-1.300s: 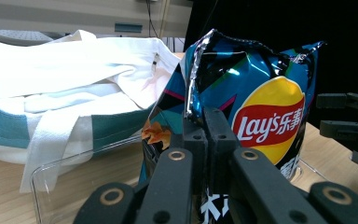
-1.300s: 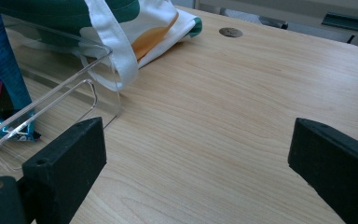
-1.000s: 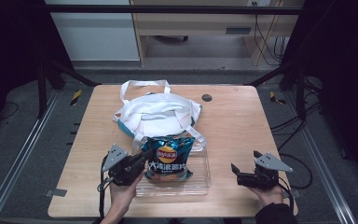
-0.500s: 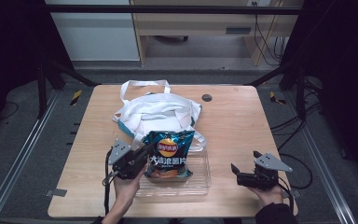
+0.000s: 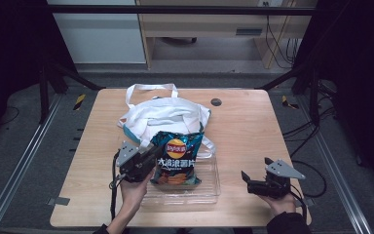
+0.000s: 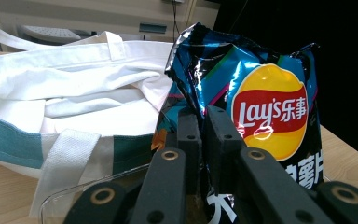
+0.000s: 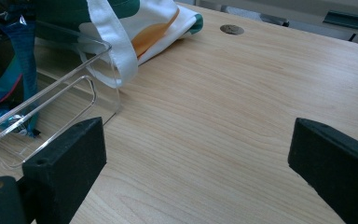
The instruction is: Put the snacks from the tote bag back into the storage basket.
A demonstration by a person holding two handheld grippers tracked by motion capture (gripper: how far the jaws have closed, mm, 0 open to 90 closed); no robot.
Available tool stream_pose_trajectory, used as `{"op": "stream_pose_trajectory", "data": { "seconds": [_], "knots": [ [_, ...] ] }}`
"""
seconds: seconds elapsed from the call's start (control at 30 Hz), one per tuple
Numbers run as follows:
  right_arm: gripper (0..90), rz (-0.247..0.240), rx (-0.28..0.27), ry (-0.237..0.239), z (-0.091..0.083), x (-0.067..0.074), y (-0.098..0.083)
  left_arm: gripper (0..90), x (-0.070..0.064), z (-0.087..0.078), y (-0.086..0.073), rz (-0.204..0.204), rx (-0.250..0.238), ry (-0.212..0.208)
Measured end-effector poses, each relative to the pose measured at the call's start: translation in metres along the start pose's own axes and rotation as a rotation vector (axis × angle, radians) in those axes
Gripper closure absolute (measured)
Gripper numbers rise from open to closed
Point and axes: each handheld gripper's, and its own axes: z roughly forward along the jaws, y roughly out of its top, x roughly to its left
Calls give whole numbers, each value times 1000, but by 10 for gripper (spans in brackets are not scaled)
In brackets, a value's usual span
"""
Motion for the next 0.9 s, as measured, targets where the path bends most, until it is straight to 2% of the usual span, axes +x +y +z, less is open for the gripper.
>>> {"op": "stream_pose_trajectory", "data": {
  "seconds": [0.23,0.3,0.4,0.53,0.67,0.73,0.77,0.8,0.9],
  "knots": [
    [45,1,0,2,0,0,0,775,1,1,0,11,8,-3],
    [45,1,1,1,0,0,0,685,2,2,1,12,28,-7],
    [45,-1,-2,2,0,0,0,615,2,2,1,22,35,-8],
    [45,-4,-3,1,0,0,0,472,2,1,2,31,49,-12],
    [45,-5,-3,2,-1,0,0,364,0,0,3,66,64,6],
    [45,-4,-4,1,-1,0,0,335,-1,-2,3,92,67,8],
    [45,-6,-5,1,-1,-1,0,324,-1,-2,3,92,67,8],
    [45,-6,-4,1,-1,-1,0,312,-2,-4,3,118,70,8],
    [45,-6,-5,1,-1,-1,0,289,-1,-8,4,130,71,4]
  ]
}}
